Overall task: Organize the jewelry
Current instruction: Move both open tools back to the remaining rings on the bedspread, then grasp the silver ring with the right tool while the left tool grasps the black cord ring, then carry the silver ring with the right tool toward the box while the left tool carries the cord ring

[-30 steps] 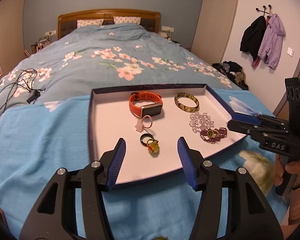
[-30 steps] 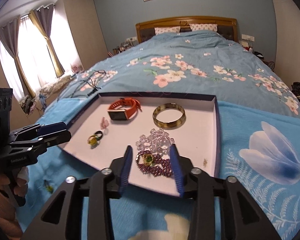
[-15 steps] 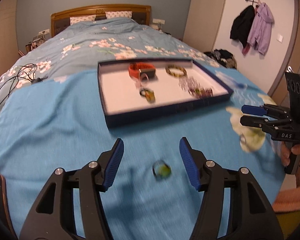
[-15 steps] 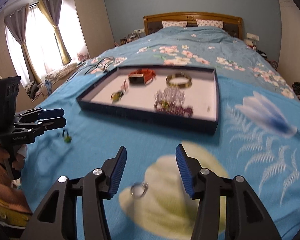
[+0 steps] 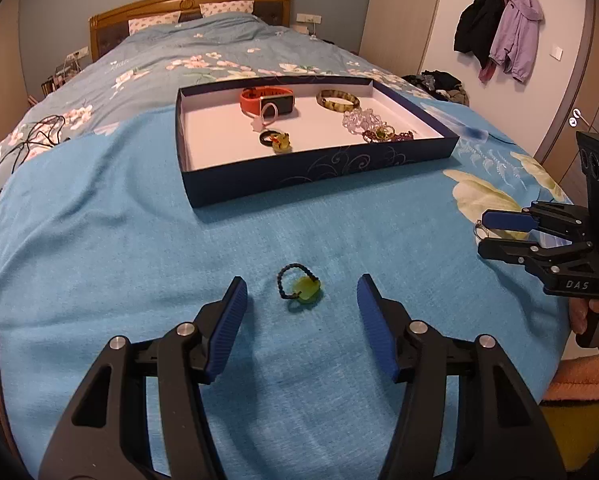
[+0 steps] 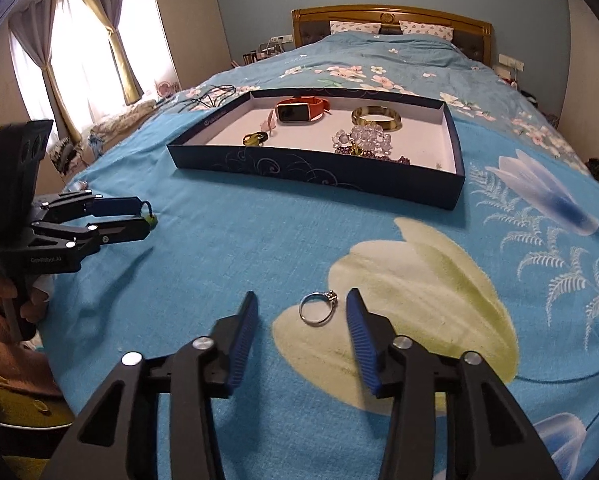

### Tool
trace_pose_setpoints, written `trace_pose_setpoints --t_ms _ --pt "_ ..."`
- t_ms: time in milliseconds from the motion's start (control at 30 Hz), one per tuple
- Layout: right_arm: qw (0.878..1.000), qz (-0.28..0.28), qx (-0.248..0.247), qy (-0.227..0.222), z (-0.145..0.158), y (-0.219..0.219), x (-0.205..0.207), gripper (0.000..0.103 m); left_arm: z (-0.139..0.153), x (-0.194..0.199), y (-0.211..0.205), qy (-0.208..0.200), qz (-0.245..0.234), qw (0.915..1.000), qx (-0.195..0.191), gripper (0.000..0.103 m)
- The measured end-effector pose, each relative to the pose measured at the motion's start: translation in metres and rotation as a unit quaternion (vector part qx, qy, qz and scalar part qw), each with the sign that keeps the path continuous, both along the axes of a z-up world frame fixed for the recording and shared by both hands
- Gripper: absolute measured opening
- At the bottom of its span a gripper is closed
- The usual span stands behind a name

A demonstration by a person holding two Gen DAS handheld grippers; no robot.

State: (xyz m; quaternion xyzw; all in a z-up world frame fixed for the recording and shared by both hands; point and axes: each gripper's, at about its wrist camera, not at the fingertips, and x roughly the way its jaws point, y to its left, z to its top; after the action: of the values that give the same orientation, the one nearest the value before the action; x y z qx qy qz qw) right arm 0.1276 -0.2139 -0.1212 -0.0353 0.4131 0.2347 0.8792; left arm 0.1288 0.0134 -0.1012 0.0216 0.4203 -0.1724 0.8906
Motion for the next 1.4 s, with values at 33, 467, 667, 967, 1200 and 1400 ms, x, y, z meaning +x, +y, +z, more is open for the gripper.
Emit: trace_pose_setpoints --t_ms 33,467,667,967,1200,1400 --pt "1.000 0.000 -0.004 0.000 0.000 0.001 0.000 0.041 0.000 0.001 -0.001 0.001 -0.001 1.0000 0.000 0.054" --pt "0.999 -0.010 -0.034 -0.012 -0.001 0.007 0.001 0.018 -0.003 0.004 -0.009 0.007 -0.002 1.0000 0.001 0.020" --pt "0.999 -0.013 -0.029 -0.012 0.000 0.006 0.001 0.016 -0.003 0.006 -0.011 0.005 0.001 1.0000 0.000 0.019" --pt "1.000 -0.017 -0.013 -0.011 0.002 0.002 0.002 0.014 -0.001 0.006 -0.012 0.002 0.000 1.0000 -0.007 0.013" --pt "1.000 -0.019 0.014 -0.011 0.007 -0.006 0.003 0.014 0.000 0.006 -0.014 0.001 0.002 1.0000 -0.007 0.013" --pt "0.999 -0.022 0.022 -0.017 0.011 -0.008 0.006 0.014 0.003 0.005 -0.014 -0.005 0.000 0.9999 -0.012 0.013"
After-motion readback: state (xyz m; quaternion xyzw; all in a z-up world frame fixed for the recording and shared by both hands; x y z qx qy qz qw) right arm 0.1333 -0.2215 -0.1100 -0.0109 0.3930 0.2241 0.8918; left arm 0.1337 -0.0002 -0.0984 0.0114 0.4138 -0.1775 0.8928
